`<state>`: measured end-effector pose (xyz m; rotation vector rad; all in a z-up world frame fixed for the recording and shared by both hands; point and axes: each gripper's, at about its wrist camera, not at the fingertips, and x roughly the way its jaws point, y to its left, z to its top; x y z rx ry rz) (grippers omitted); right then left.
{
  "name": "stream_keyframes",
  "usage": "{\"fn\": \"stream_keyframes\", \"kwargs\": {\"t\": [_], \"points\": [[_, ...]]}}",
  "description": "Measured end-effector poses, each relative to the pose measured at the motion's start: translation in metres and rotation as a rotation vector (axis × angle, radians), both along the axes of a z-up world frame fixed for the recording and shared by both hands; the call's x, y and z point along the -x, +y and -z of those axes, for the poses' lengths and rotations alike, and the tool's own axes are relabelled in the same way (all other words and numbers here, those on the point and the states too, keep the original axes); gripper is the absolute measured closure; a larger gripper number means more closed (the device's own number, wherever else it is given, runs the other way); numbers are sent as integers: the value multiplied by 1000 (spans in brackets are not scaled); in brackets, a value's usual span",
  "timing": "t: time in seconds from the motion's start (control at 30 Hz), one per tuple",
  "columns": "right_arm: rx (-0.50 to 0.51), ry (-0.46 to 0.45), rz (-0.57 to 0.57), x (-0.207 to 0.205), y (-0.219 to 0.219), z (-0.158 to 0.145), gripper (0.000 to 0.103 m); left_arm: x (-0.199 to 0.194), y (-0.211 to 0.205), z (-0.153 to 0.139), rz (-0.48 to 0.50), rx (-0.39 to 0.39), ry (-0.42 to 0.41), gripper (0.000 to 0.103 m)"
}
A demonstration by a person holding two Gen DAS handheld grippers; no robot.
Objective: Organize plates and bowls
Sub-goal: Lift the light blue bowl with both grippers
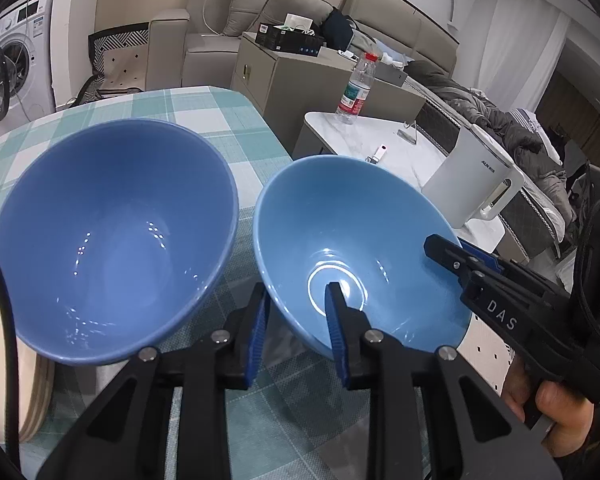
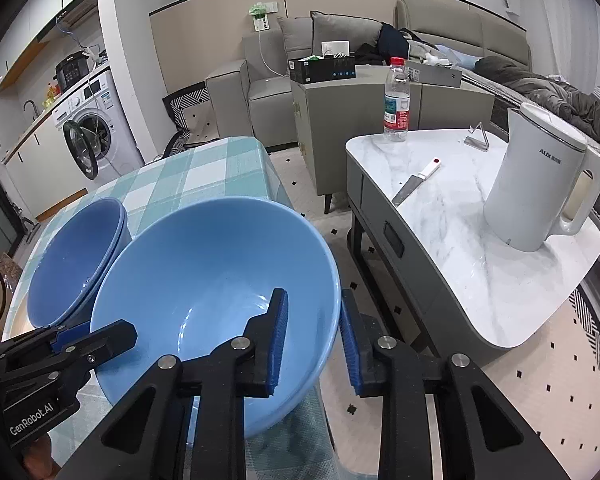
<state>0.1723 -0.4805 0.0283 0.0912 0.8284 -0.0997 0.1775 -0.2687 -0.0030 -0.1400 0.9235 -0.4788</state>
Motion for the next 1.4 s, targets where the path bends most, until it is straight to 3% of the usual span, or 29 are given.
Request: {"fn": "stream_keyframes", "kwargs": {"t": [0.7,1.4], "points": [[21,-27,1,6,-1,-10,81,5,-5,-5,25,-24,-10,76],[46,-116,-14,23,19,-39,80,16,23,-42,-2,18,-105,76]]}}
